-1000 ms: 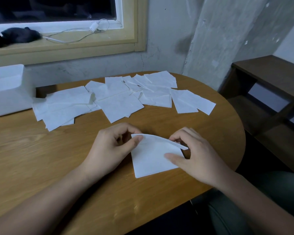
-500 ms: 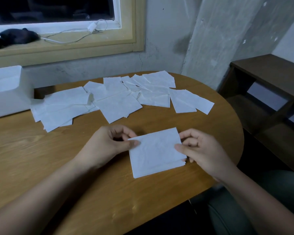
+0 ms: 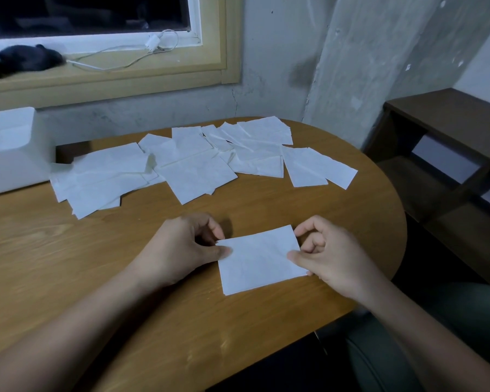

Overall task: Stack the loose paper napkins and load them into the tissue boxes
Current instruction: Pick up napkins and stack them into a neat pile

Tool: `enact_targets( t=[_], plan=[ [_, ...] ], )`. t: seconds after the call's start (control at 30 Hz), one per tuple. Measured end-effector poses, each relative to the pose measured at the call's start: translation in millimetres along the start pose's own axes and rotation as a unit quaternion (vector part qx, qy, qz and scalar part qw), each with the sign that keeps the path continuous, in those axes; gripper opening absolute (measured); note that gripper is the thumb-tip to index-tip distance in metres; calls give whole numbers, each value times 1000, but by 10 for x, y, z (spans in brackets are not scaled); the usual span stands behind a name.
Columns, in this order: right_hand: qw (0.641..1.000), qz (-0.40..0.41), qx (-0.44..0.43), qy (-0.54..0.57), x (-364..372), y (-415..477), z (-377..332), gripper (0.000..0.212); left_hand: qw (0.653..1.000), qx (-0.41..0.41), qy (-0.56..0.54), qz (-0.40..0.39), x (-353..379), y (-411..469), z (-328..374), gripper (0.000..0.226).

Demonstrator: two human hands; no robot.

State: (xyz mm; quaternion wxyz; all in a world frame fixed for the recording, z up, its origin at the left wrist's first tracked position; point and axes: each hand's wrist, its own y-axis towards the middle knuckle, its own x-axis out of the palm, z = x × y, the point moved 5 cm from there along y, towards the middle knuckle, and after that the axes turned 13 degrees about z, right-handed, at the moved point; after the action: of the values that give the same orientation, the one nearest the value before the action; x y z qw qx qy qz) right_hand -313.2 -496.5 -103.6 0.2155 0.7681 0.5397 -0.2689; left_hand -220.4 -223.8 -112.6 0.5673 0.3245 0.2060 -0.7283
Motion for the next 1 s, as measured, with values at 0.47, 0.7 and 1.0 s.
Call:
enact_targets(
  t=[0.47, 0.7, 1.0],
  plan=[
    [966, 130, -119, -189, -261, 564, 166, 27, 998, 15, -27, 51, -39, 27, -40, 15],
    [931, 182, -105, -299, -388, 1111, 406, 42, 997, 42, -18, 55, -20, 26, -49, 13],
    [909, 199, -110, -350, -475, 1208, 421, 17, 997, 47, -19, 52, -15, 33, -54, 12]
  ],
)
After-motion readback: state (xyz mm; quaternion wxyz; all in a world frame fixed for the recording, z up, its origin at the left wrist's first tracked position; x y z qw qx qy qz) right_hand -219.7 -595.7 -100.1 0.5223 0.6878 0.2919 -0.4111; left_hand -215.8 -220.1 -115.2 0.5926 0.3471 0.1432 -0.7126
